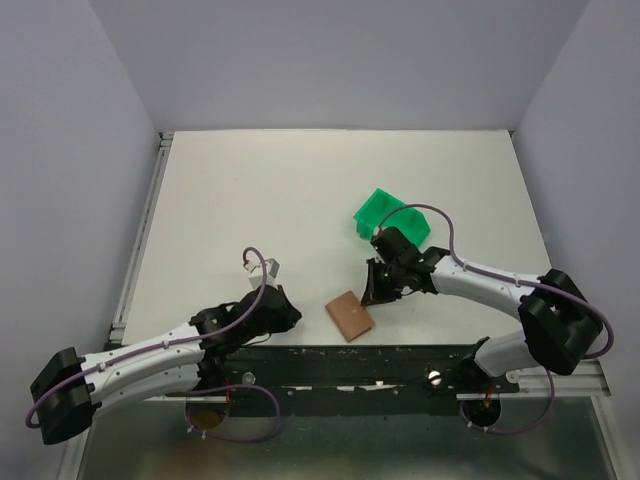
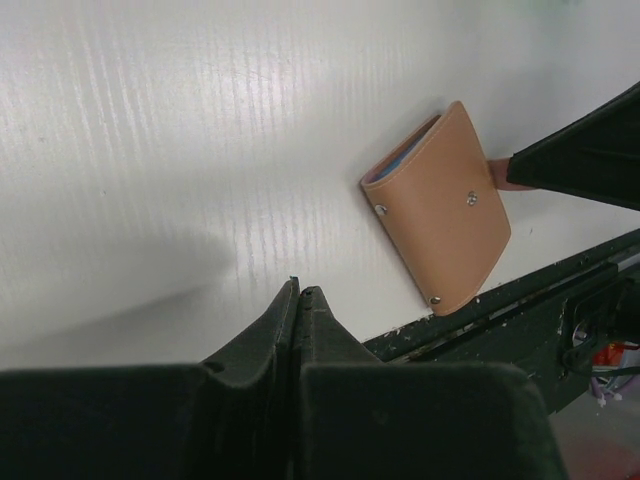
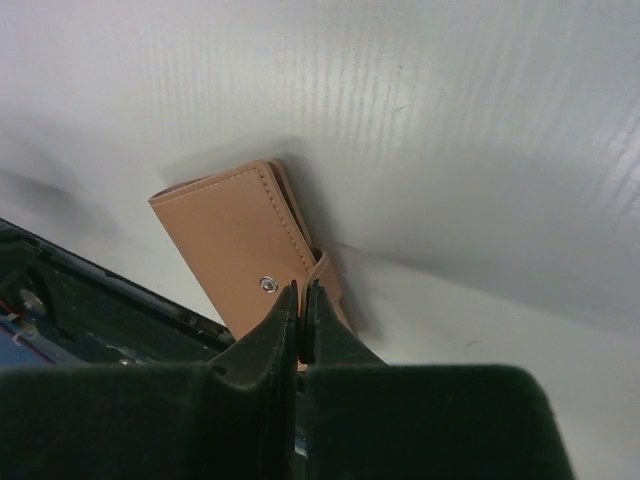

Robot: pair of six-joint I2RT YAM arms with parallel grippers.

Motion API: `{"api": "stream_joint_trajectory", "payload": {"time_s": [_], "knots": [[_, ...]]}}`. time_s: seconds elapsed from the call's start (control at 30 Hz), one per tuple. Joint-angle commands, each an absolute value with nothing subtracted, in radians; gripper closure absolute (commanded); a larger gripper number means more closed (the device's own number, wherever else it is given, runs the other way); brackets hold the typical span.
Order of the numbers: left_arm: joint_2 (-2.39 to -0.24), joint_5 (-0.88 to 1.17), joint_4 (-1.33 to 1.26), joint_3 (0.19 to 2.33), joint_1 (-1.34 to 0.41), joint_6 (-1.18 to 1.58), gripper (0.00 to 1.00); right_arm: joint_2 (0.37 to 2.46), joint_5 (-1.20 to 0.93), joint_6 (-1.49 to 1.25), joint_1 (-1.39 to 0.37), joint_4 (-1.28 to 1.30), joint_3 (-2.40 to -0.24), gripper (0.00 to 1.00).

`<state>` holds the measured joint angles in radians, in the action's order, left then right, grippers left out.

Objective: Put the credit cards into the card holder
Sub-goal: Close the card holder at the corner of the board.

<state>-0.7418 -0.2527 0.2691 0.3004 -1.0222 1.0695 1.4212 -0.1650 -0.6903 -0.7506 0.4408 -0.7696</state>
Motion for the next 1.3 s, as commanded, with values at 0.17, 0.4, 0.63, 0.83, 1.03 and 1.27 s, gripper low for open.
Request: {"api": "stream_joint_trajectory", "payload": {"time_s": [0.17,0.4,0.63,0.83,1.03,1.27], "knots": [[-0.842,-0.155,0.103,0.305,-1.02,1.048,0.97,1.407,-0.256,-0.835,-0.746,0.33,-0.69,1.0],[-1.001,-0.103,-0.061,0.287,-1.032,1.058,0.98,1.402,-0.282,-0.827,-0.747,0.316,-0.669,1.0],[-1.187,-0.068,-0.189,0.327,-1.037,1.054,1.0,1.39,-0.301,-0.821,-0.752,0.302,-0.66,1.0],[-1.249,-0.063,-0.224,0.345,-1.037,1.057,1.0,1.391,-0.311,-0.819,-0.753,0.275,-0.652,1.0],[-1.262,-0.078,-0.216,0.364,-1.037,1.049,1.0,1.397,-0.319,-0.821,-0.753,0.259,-0.66,1.0],[-1.284,-0.101,-0.18,0.413,-1.037,1.028,1.0,1.413,-0.311,-0.801,-0.753,0.268,-0.69,1.0]]}}
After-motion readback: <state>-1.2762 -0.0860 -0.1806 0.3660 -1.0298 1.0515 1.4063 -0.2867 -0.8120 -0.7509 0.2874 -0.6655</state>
